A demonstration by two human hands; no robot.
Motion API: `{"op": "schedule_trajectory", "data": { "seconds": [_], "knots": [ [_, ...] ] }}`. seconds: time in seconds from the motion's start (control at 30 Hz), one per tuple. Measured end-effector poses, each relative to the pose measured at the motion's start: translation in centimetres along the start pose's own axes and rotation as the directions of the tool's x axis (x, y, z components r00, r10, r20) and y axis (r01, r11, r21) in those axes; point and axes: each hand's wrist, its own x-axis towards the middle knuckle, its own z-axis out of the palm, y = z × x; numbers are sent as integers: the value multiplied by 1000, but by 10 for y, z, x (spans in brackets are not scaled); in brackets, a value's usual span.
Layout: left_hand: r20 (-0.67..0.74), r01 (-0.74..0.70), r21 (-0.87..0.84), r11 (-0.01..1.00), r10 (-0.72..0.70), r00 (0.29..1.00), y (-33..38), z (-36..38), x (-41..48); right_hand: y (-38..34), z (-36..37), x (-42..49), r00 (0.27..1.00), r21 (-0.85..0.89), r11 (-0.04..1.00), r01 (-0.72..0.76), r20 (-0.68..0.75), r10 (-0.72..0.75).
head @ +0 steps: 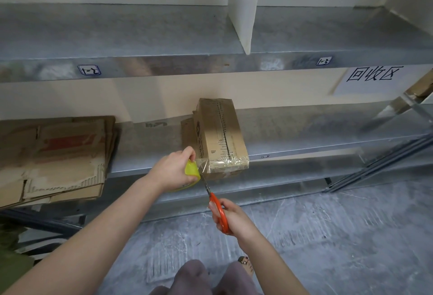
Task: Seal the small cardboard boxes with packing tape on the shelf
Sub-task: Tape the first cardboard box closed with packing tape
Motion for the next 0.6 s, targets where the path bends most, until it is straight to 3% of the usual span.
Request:
{"op": "schedule_trajectory", "data": {
  "seconds": [0.17,0.37,0.43,0.5,0.6],
  "knots": [
    [3,-22,36,999,22,1000,-1,0,0,-1,2,1,991,-212,975,62,-107,-86],
    [-13,-47,51,998,48,999,-5,-4,1,7,-6,-2,979,-435,895,97,-119,-164],
    [-11,-50,51,997,50,999,-6,-4,1,14,-16,-4,942,-607,785,126,-175,-287],
    [-17,-51,47,998,52,999,-7,-4,2,19,-33,-8,879,-783,611,118,-204,-432],
    [-27,-42,31,999,43,999,-10,-2,3,15,-63,-17,790,-899,434,63,-221,-572]
  ]
}}
